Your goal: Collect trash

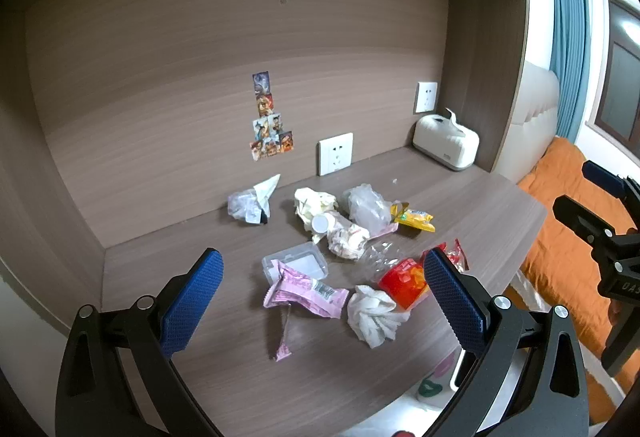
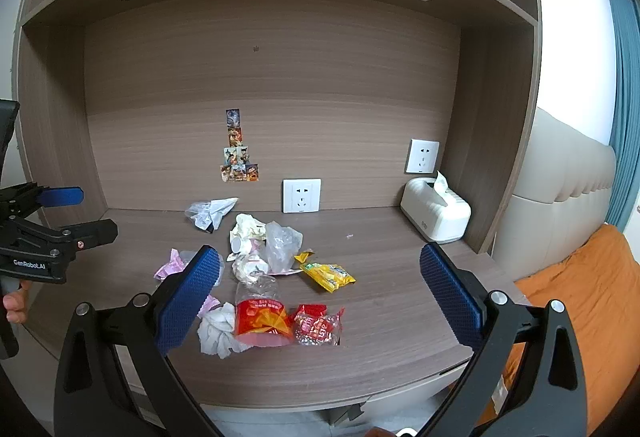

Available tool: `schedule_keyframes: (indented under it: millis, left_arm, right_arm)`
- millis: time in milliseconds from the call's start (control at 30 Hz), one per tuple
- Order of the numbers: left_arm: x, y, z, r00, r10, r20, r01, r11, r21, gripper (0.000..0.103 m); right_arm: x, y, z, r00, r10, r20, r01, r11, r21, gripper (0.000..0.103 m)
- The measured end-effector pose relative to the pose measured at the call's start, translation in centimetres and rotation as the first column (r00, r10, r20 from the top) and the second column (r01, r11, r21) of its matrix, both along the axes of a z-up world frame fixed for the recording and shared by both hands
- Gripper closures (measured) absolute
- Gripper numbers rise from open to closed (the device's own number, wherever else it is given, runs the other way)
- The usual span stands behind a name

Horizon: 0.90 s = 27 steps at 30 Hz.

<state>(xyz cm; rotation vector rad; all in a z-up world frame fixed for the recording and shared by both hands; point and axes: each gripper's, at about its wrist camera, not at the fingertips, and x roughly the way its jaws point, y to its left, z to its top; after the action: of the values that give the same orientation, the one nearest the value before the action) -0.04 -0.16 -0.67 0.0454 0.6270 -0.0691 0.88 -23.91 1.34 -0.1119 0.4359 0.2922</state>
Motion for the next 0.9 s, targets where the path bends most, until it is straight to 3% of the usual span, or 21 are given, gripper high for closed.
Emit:
schedule_keyframes:
  millis: [567, 900]
  left_arm:
    - [0.7, 0.2, -0.9, 1.0, 0.017, -0.013, -0.017, 1.0, 0.007, 0.004]
    - [2.6, 1.7, -3.9, 0.997, 0.037, -0.07, -0.039, 0.998, -0.04, 0.004]
  right_arm:
    - [0.0, 1.4, -0.6, 1.0, 0.029, 0.013, -0.028, 0.998, -0.061, 0.003]
    - [1.3, 2.3, -1.7, 0.999, 0.041, -0.03, -0.043, 0.997, -0.063, 0.003]
